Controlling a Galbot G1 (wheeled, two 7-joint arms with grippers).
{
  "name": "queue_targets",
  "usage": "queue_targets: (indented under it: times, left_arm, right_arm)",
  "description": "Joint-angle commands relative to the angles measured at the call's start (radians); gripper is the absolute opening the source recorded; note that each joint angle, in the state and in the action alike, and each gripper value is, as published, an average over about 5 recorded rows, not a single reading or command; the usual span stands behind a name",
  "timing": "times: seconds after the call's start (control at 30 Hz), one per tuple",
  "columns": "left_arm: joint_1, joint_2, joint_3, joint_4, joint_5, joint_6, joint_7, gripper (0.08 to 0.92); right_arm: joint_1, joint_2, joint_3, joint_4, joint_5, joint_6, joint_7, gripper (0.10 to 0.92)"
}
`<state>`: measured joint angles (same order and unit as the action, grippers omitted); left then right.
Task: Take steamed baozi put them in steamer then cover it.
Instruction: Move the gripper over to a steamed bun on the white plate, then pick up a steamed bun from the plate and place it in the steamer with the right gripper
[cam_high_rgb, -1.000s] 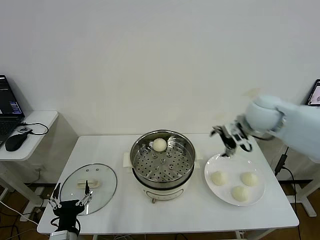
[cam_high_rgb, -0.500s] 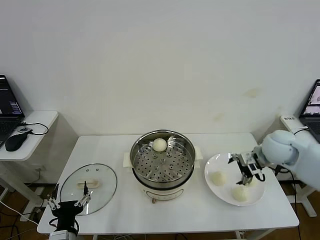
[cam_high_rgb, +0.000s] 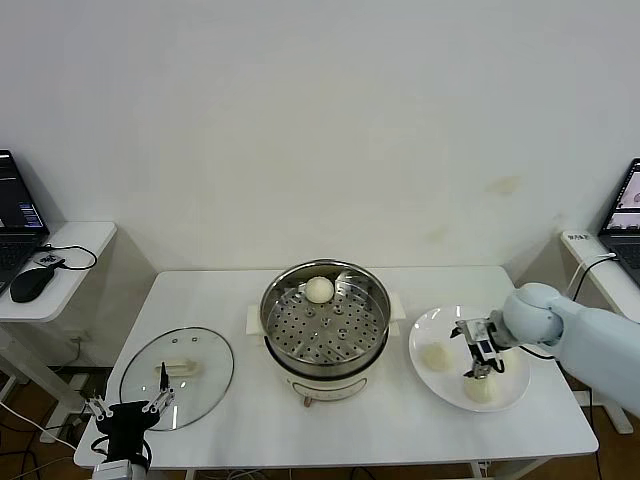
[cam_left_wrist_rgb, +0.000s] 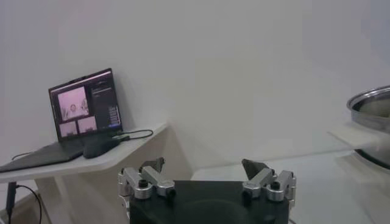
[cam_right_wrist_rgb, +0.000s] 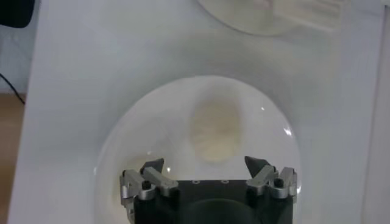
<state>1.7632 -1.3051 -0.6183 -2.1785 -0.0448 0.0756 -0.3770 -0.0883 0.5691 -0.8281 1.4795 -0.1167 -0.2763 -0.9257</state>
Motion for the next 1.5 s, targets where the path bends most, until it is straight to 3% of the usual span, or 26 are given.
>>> queue_targets:
  times: [0.03, 0.3, 0.63, 0.77, 1.2, 1.5]
  left_arm:
    - [0.000, -0.002, -0.001, 0.003, 0.001, 0.001, -0.001, 0.823]
    - [-0.002, -0.005, 0.001, 0.006, 0.002, 0.000, -0.002, 0.823]
    - [0.001, -0.007, 0.001, 0.009, 0.000, 0.000, -0.004, 0.823]
    - [0.000, -0.008, 0.002, 0.008, 0.000, 0.000, -0.004, 0.823]
    - [-0.009, 0.001, 0.016, 0.001, -0.001, 0.002, -0.004, 0.823]
    - [-0.018, 0.010, 0.025, 0.000, 0.000, 0.001, -0.005, 0.823]
  right_arm:
    - [-0.048, 0.101, 0.030, -0.094, -0.020, 0.003, 0.012, 0.823]
    - [-0.053, 0.135, 0.034, -0.125, -0.028, -0.007, 0.005, 0.798]
    - [0.004, 0.099, 0.014, -0.089, -0.003, -0.014, -0.039, 0.605]
    - [0.068, 0.052, -0.014, -0.051, 0.032, -0.017, -0.075, 0.574]
    - [0.537, -0.074, -0.187, 0.118, 0.253, -0.081, -0.141, 0.574]
    - [0.774, 0.185, -0.312, 0.142, 0.493, -0.219, -0.027, 0.586]
